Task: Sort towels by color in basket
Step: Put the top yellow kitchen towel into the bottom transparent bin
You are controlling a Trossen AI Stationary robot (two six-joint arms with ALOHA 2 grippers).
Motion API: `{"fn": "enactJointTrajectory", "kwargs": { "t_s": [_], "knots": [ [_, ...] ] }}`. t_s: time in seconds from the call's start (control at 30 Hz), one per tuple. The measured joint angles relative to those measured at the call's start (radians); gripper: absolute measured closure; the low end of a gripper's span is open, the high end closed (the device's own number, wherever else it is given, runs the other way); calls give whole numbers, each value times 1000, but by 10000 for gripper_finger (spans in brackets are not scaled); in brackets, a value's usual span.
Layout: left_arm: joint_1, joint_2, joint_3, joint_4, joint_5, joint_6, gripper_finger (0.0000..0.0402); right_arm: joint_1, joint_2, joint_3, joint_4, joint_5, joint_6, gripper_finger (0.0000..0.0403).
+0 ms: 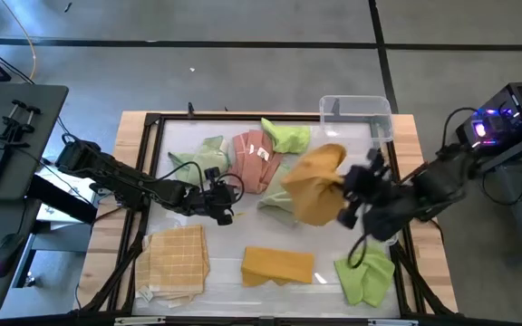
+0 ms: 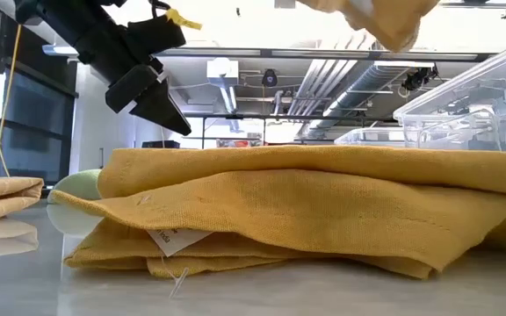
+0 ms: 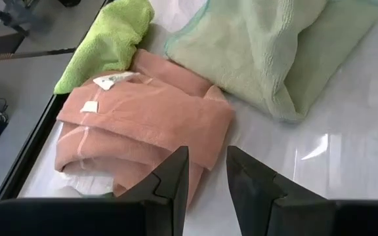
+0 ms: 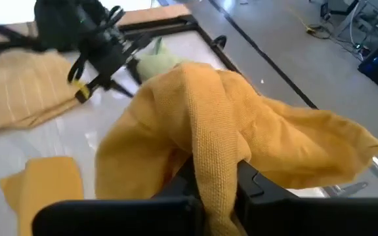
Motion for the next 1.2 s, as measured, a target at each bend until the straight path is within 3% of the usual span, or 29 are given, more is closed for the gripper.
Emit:
{"fn": "enactJointTrajectory", "kwargs": {
  "t_s": [0.2,0.5,0.63,0.9,1.2],
  "knots": [
    [-14,0,0,-2,0,0,312,1,-205,-138,0,-45,86,394],
    [-29,0,0,-1,1,0,312,-2,-452,-468,-1,-279,261,394],
    [-29,0,0,-1,1,1,312,-2,-449,-593,0,-368,262,391],
    [-13,0,0,15,-12,10,312,-2,-324,-757,21,-583,268,372],
    [-12,0,0,105,-13,102,312,-33,-238,-783,97,-593,285,353]
  ]
}}
